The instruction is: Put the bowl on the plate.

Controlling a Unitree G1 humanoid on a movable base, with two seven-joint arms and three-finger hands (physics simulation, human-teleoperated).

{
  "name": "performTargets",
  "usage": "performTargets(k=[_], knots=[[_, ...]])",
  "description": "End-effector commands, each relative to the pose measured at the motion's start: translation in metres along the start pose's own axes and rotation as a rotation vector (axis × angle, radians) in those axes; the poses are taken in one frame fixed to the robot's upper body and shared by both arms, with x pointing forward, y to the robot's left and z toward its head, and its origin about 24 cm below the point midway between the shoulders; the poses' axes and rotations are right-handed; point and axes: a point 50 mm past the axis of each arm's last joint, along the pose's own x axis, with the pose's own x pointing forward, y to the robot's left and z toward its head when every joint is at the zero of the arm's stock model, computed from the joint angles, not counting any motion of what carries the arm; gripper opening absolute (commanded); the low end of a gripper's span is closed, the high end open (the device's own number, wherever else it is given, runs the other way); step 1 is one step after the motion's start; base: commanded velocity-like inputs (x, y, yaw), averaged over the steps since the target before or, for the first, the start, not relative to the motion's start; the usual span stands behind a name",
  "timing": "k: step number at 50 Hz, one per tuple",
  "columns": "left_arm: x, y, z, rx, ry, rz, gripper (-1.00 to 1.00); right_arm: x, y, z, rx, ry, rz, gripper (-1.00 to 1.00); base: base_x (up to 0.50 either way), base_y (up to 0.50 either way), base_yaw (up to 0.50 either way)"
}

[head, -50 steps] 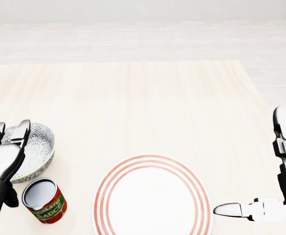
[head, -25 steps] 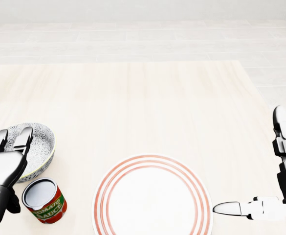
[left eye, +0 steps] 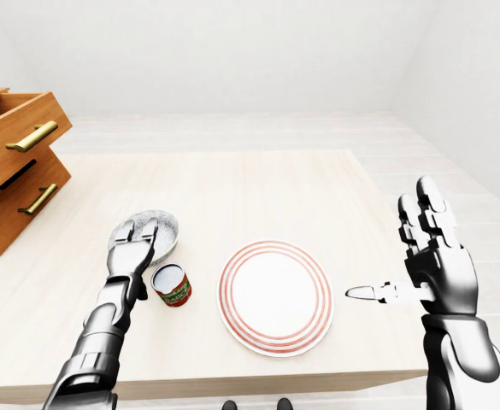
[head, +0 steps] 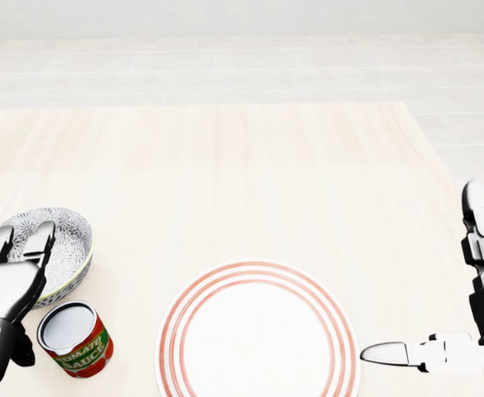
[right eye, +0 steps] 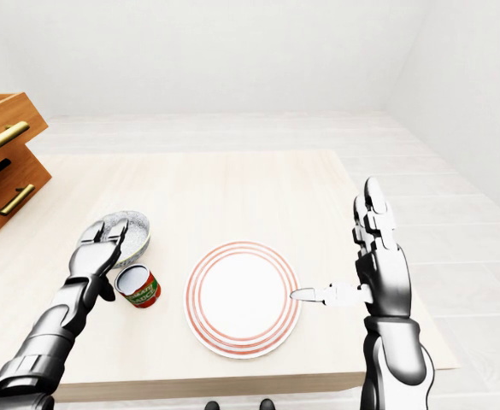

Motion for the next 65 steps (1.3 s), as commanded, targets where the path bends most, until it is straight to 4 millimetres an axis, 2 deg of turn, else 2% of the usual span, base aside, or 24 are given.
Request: performTargets(k=[1,7,8,9,10,11,12,15,40,65], knots=[[0.001,-0.002,-0.002,-0.001,0.009,0.002,1.0,-0.001,0.0,0.001,-0.002,0.0,0.0,1.0,0.0,0.0,0.0],[0.001,0.0,-0.004,-0.004,0.012,0.001,1.0,0.0,0.001,0.0,-0.003,0.002,0.001,1.0,0.0,0.0,0.0],[0.001,0.0,-0.004,-0.005,0.013,0.0,0.83,0.0,0.001,-0.001,-0.005,0.004,0.001,1.0,0.0,0.0,0.0],[0.001,0.0,-0.005,-0.004,0.013,0.0,0.48,0.0,0.001,0.0,-0.005,0.003,0.001,1.0,0.0,0.0,0.0],[0.001,0.0,-0.005,-0.004,0.013,0.0,0.48,0.0,0.001,0.0,-0.005,0.003,0.001,1.0,0.0,0.0,0.0],[0.001,0.001,-0.005,-0.004,0.013,0.0,0.18,0.0,0.001,0.0,-0.006,0.002,0.002,1.0,0.0,0.0,0.0],[0.001,0.001,-0.005,-0.005,0.013,-0.002,-0.62,0.0,0.001,0.001,-0.007,-0.001,0.001,1.0,0.0,0.0,0.0],[0.001,0.001,-0.005,-0.005,0.013,-0.002,-1.0,0.0,0.0,0.003,-0.008,-0.011,0.0,1.0,0.0,0.0,0.0],[-0.004,0.004,-0.009,0.0,0.013,-0.002,-1.0,-0.002,0.003,-0.002,-0.013,0.016,0.01,1.0,0.0,0.0,0.0],[-0.004,0.043,-0.008,-0.053,-0.001,0.082,-1.0,-0.005,0.001,0.0,-0.015,0.014,0.007,1.0,0.0,0.0,0.0]])
